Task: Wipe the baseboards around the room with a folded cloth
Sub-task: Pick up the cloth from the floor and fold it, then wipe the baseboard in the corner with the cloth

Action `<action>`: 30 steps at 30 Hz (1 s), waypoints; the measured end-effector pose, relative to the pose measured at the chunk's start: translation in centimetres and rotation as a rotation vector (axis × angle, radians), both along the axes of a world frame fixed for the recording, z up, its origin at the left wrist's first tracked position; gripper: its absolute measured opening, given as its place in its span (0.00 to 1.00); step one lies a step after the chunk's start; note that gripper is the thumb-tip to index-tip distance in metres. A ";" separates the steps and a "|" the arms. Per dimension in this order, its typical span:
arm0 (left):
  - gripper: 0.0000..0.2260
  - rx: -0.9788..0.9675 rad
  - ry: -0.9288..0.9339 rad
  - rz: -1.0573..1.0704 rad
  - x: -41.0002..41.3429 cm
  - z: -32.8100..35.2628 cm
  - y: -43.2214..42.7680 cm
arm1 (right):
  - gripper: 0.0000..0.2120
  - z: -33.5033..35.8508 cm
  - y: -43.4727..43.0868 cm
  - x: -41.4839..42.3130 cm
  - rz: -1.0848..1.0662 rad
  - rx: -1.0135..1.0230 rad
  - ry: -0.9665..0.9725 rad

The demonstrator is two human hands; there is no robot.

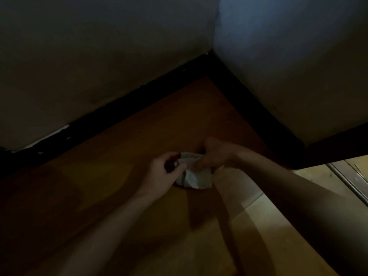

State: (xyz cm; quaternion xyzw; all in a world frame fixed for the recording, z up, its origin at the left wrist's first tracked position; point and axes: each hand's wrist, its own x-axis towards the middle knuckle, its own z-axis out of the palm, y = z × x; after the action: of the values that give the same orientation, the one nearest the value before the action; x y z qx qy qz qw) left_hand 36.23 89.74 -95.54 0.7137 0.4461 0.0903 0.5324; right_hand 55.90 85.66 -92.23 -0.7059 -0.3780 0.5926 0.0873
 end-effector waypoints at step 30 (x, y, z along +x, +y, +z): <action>0.27 0.728 0.511 0.293 -23.7 -5.9 -5.2 | 0.13 -4.3 12.1 -26.2 -0.259 0.692 0.187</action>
State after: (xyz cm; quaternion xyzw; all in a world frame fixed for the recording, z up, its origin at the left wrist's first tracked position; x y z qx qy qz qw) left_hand 12.56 84.56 -101.41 0.7829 0.5983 0.1367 0.1021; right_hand 29.68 97.79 -96.57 -0.6195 -0.4537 0.4758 0.4289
